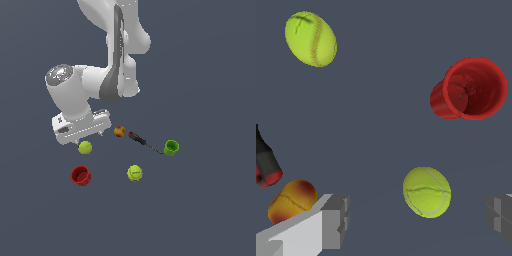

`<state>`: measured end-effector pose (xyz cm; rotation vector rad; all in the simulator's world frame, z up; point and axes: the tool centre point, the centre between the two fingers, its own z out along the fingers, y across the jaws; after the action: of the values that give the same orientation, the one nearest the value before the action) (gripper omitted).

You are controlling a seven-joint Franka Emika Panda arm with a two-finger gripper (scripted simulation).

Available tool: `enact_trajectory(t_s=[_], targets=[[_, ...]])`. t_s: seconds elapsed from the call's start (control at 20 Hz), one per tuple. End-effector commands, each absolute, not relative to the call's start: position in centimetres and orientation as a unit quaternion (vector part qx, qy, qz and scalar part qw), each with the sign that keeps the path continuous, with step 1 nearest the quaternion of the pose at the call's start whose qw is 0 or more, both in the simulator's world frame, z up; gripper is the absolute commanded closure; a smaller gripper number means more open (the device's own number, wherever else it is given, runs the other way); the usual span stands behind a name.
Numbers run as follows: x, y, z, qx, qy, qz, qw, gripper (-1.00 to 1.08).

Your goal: Pick up a designated object from a clutter of objects.

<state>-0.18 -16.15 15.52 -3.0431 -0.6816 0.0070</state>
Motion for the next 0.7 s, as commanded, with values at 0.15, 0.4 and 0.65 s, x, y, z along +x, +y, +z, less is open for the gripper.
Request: enact_trajectory(t_s=[0.15, 0.4, 0.65], targets=[[-1.1, -18.6, 12.7, -0.965, -0.261, 0.000, 0.007, -0.92], [-1.8, -20.2, 10.8, -0.958, -0.288, 0.000, 0.003, -0.92], [-2.4, -21.1, 9.6, -0.952, -0.305, 0.000, 0.001, -0.92]])
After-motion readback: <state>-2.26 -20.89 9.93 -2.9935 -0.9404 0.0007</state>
